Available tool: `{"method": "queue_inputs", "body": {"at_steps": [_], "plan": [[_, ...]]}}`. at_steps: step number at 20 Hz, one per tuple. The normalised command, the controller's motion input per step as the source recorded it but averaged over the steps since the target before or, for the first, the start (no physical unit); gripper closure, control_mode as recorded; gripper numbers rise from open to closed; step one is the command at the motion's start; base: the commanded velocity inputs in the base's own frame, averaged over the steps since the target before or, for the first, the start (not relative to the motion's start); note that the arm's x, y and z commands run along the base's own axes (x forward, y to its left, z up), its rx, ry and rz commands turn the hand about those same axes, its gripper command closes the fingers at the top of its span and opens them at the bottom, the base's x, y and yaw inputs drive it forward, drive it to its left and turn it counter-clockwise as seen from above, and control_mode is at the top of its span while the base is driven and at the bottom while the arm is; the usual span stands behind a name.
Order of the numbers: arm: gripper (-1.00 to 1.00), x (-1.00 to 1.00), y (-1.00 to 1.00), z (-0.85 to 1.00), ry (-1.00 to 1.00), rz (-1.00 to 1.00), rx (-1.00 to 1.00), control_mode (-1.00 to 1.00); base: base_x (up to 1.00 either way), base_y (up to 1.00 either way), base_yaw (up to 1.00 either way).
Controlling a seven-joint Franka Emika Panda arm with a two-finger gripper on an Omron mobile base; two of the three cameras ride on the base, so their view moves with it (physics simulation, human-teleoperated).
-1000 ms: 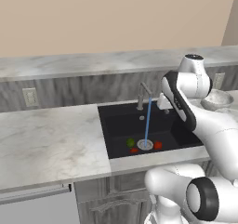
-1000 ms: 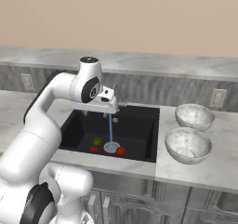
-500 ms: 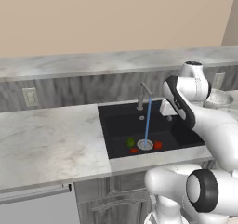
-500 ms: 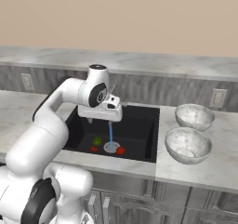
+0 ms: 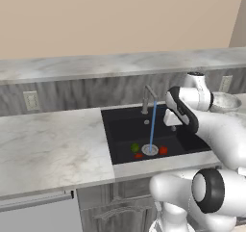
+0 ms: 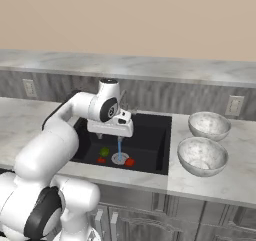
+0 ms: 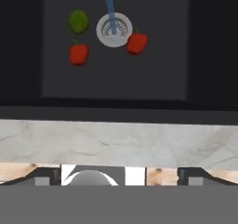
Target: Pick the bell peppers from the sink and place them in one bowl. Place the lime in the other bowl. Then turn off the sink faucet.
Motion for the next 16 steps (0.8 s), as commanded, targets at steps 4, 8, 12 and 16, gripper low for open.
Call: {"method": "queue_inputs", "body": {"at_steps": [4,8,12,16], "plan": [[-1.0,0.21,0.0,-0.31,0.0,0.0,0.0,-1.0,0.0,0.0,0.0],[-1.0,0.21,0.0,-0.36,0.0,0.0,0.0,-1.0,0.0,0.0,0.0],[-1.0,0.22,0.0,-0.34,0.0,0.0,0.0,-1.0,0.0,0.0,0.0],[-1.0,0.19,0.0,-0.3,0.0,-0.04,0.0,-1.0,0.0,0.0,0.0]]}}
